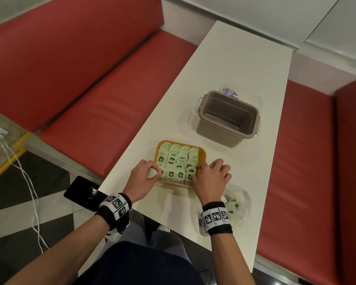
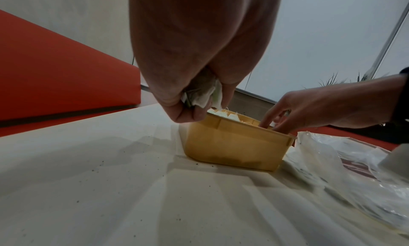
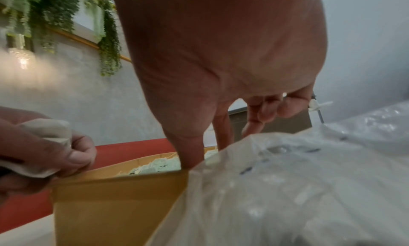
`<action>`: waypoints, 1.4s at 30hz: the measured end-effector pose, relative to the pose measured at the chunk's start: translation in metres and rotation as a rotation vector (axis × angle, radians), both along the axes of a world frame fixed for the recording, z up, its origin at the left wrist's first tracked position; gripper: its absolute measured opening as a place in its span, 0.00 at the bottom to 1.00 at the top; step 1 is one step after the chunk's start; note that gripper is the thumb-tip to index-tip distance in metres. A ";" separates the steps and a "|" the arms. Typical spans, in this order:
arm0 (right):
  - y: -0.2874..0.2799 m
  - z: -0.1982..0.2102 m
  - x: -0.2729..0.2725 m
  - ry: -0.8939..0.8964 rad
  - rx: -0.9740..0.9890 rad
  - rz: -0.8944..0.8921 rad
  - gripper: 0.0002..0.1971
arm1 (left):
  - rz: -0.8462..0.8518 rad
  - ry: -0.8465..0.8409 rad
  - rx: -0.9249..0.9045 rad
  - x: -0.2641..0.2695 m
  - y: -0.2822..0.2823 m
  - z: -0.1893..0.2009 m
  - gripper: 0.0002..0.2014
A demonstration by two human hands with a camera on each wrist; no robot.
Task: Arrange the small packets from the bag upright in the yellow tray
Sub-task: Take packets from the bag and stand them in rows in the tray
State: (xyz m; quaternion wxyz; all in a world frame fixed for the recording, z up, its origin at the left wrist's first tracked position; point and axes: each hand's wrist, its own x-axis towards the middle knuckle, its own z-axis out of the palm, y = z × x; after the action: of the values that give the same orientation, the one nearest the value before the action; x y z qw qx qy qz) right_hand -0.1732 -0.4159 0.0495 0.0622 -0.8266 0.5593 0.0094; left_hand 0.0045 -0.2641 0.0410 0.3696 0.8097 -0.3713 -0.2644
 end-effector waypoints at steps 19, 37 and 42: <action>-0.002 0.012 -0.004 -0.175 0.019 0.003 0.16 | 0.074 0.372 -0.080 -0.008 0.001 0.028 0.05; 0.040 0.087 0.001 -0.701 0.337 0.464 0.15 | 0.135 1.240 -0.273 -0.028 -0.015 0.080 0.22; 0.033 0.089 0.000 -0.851 0.326 0.411 0.06 | 0.194 1.188 -0.257 -0.023 -0.014 0.071 0.13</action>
State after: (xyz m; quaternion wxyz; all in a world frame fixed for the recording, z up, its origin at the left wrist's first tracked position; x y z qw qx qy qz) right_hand -0.1733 -0.3831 0.1386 0.4103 -0.8296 0.3014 -0.2292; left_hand -0.0188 -0.2778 0.1117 0.6305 0.5028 -0.0554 -0.5888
